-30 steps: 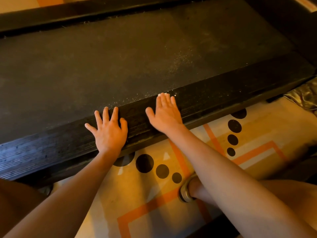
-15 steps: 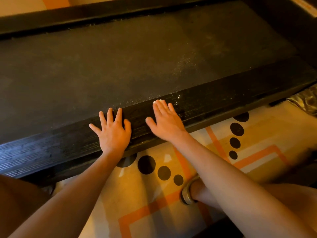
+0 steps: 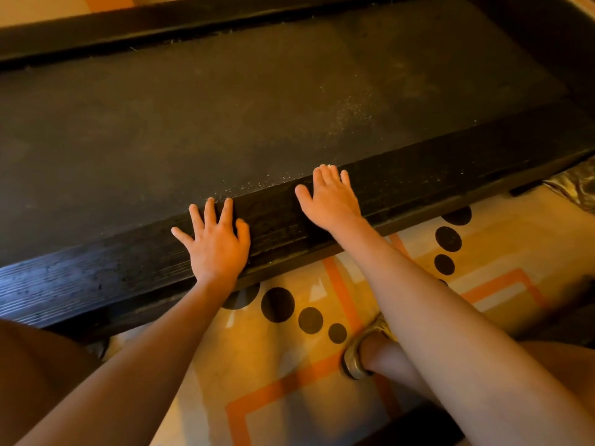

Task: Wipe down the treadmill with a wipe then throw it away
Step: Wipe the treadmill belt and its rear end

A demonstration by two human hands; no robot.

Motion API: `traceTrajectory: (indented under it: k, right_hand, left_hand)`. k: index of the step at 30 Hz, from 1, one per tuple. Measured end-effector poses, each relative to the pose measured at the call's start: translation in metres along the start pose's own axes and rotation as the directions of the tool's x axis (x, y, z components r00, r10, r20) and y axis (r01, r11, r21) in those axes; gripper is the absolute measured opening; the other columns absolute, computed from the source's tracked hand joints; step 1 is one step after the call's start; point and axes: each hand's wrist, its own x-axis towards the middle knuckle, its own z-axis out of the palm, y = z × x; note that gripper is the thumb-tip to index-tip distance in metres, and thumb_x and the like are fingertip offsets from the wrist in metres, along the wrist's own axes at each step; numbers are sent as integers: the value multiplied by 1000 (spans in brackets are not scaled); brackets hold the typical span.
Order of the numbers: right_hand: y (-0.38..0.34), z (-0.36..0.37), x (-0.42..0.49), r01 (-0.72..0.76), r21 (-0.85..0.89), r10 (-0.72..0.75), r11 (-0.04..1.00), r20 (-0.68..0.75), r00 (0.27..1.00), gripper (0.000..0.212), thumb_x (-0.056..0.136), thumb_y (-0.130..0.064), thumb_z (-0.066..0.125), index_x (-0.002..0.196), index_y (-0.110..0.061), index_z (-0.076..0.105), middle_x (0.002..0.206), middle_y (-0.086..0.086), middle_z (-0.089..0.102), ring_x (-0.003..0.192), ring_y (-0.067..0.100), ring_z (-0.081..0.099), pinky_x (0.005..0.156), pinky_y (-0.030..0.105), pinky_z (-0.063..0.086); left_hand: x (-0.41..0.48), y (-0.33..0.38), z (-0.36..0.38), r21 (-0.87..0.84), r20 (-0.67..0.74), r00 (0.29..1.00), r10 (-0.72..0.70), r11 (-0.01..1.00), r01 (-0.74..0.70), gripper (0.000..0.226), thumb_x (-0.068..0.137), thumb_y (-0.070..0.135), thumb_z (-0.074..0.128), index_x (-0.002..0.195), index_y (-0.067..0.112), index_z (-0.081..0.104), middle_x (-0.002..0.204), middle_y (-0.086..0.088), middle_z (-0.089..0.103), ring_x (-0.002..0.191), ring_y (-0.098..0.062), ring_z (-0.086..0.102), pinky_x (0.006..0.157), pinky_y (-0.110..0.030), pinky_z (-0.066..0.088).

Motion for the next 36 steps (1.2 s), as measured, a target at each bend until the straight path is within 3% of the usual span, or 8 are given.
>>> traceTrajectory:
  k: [5, 11, 16, 22, 27, 29, 33, 36]
  right_hand:
    - [-29, 25, -44, 233, 29, -233, 972, 1, 972, 74, 107, -56, 20, 164, -9, 7, 172, 9, 2, 159, 23, -4, 128, 43, -3]
    - [2, 9, -19, -15, 18, 16, 1000, -31, 999, 76, 106, -58, 17, 164, -9, 7, 172, 11, 3, 159, 25, -2, 128, 44, -2]
    - [-37, 36, -72, 250, 40, -252, 967, 29, 967, 74, 108, -55, 20, 164, -11, 2, 172, 7, -5, 158, 21, -10, 128, 42, -5]
    - [-15, 18, -38, 26, 39, -26, 999, -8, 1000, 73, 107, -56, 18, 164, -12, 7, 173, 7, 2, 159, 22, -4, 127, 42, -6]
    - [-44, 36, -75, 280, 46, -282, 959, 56, 958, 71, 108, -54, 19, 164, -13, 3, 173, 5, -4, 158, 19, -10, 128, 42, -6]
    - [-27, 32, -62, 233, 34, -233, 972, 3, 972, 69, 109, -53, 18, 165, -14, 5, 173, 5, -1, 158, 19, -7, 128, 41, -6]
    - [1, 18, -41, -9, 74, 13, 997, -46, 999, 71, 107, -53, 16, 164, -12, 8, 173, 8, 5, 159, 21, -3, 127, 43, -5]
    - [-20, 29, -64, 154, 81, -154, 985, -5, 988, 72, 107, -55, 18, 165, -13, 5, 173, 6, -1, 158, 21, -8, 128, 43, -5]
  left_hand:
    - [-1, -1, -1, 2, -2, 1000, -10, 1000, 10, 57, 108, 49, 27, 161, 31, 25, 169, -7, 19, 157, -36, 1, 116, -72, -2]
    - [1, 1, 1, -8, 5, 1000, 1, 1000, -1, 56, 108, 49, 27, 161, 31, 26, 169, -7, 19, 157, -36, 1, 116, -72, -2]
    - [0, 0, 0, 21, 6, 1000, -17, 1000, 17, 57, 108, 50, 27, 161, 31, 24, 170, -7, 18, 157, -36, 1, 117, -72, -1]
    - [1, 0, 2, 7, 0, 1000, -4, 1000, 4, 56, 108, 49, 28, 160, 30, 27, 168, -7, 21, 157, -37, 4, 116, -72, -1]
    - [0, -1, 0, 18, -6, 1000, -13, 1000, 13, 57, 108, 49, 27, 161, 30, 26, 169, -7, 20, 157, -36, 3, 117, -72, -1]
    - [0, -1, 1, 15, 3, 1000, -7, 1000, 7, 56, 108, 49, 28, 161, 30, 25, 169, -7, 19, 157, -36, 2, 117, -72, -1]
    - [1, -1, 1, 0, 0, 1000, -1, 1000, 1, 56, 108, 49, 28, 161, 30, 26, 169, -7, 21, 157, -36, 3, 117, -72, -2]
    - [1, 0, 0, 7, -2, 1000, -6, 1000, 7, 56, 108, 49, 28, 161, 31, 25, 169, -7, 20, 157, -36, 2, 116, -72, -1]
